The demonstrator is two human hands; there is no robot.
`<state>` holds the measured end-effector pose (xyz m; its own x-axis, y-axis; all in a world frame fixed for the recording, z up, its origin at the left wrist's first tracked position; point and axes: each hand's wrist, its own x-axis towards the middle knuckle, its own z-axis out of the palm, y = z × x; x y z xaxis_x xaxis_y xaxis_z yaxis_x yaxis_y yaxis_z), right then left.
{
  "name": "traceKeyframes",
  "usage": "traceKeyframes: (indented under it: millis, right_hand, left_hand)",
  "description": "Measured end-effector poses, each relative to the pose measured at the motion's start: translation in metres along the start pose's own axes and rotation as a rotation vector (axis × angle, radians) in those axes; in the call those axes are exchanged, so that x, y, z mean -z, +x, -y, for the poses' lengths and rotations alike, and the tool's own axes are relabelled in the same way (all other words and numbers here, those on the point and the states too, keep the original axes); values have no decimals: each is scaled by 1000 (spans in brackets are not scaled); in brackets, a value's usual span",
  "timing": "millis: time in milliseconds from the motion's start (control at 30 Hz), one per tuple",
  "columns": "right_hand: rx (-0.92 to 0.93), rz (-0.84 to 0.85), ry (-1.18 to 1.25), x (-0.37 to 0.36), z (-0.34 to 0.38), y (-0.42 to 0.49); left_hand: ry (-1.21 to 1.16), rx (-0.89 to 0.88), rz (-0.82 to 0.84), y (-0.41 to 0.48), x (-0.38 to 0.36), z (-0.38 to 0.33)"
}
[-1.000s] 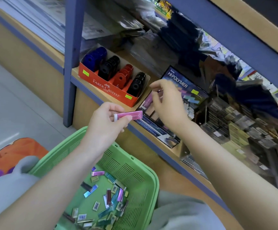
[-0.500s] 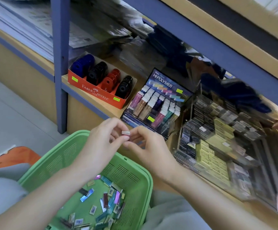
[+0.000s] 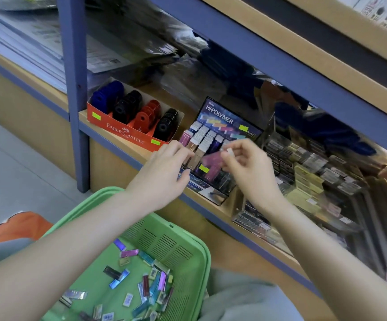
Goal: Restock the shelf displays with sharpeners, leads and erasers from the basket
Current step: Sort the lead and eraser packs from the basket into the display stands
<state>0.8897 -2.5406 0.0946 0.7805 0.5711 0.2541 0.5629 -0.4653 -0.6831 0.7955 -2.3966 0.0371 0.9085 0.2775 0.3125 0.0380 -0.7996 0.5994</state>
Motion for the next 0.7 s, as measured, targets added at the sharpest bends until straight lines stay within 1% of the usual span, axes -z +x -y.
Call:
traceKeyframes:
  millis: [100, 200, 333, 567, 700]
  right_hand:
    - [29, -91, 5, -4, 4, 28]
    - [63, -84, -16, -17, 7, 49]
    - [128, -4, -134, -34, 5, 67]
    - [172, 145, -302, -47, 3, 82]
    - [224, 258, -445, -58, 4, 89]
  left_hand:
    - [149, 2, 38, 15, -5, 9]
    - [199, 6, 63, 21, -8, 19]
    - [245, -63, 50, 23, -9, 34]
    - [329, 13, 8, 28, -3, 80]
    - [378, -18, -2, 31, -3, 90]
